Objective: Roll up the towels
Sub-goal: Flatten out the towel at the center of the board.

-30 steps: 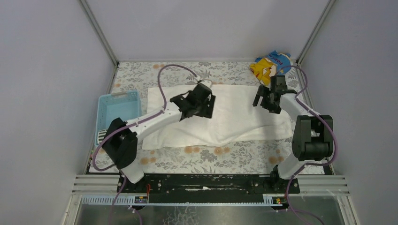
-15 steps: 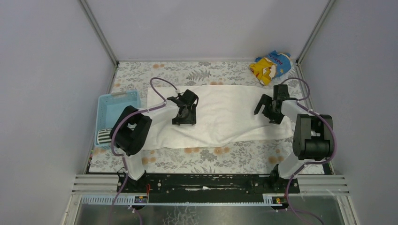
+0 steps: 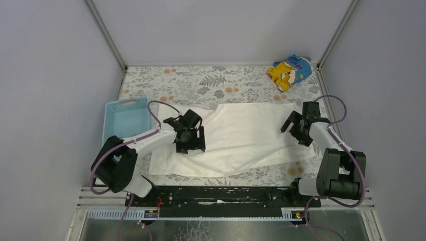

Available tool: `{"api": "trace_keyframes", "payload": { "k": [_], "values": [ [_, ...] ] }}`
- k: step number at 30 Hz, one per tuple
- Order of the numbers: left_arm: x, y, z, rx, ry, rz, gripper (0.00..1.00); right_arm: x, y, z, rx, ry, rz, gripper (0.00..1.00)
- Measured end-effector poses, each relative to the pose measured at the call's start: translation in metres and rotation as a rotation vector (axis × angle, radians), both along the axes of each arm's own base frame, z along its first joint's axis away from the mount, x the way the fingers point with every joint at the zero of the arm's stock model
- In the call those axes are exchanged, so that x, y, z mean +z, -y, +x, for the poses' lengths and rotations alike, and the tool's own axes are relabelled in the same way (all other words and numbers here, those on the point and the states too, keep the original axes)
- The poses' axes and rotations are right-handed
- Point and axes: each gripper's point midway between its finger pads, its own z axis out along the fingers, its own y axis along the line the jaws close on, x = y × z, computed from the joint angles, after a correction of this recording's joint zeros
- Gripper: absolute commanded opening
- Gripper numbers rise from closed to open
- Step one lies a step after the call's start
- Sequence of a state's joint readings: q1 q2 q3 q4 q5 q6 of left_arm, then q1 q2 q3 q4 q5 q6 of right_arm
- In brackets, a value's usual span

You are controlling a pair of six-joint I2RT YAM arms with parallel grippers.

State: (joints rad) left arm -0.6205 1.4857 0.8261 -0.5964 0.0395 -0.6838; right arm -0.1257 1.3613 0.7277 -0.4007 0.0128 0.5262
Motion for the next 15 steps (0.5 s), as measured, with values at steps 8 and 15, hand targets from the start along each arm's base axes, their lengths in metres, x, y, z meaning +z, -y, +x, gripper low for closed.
{"api": "trace_keyframes", "payload": {
  "k": [8, 15],
  "values": [
    [0.08, -0.018, 0.091, 0.081, 0.193, 0.007, 0.82, 0.06, 0.011, 0.06, 0.047, 0.153, -0.053, 0.99],
    [0.076, -0.076, 0.146, 0.203, 0.212, 0.151, 0.82, 0.068, 0.022, 0.114, 0.16, 0.17, -0.12, 0.97]
  ]
}}
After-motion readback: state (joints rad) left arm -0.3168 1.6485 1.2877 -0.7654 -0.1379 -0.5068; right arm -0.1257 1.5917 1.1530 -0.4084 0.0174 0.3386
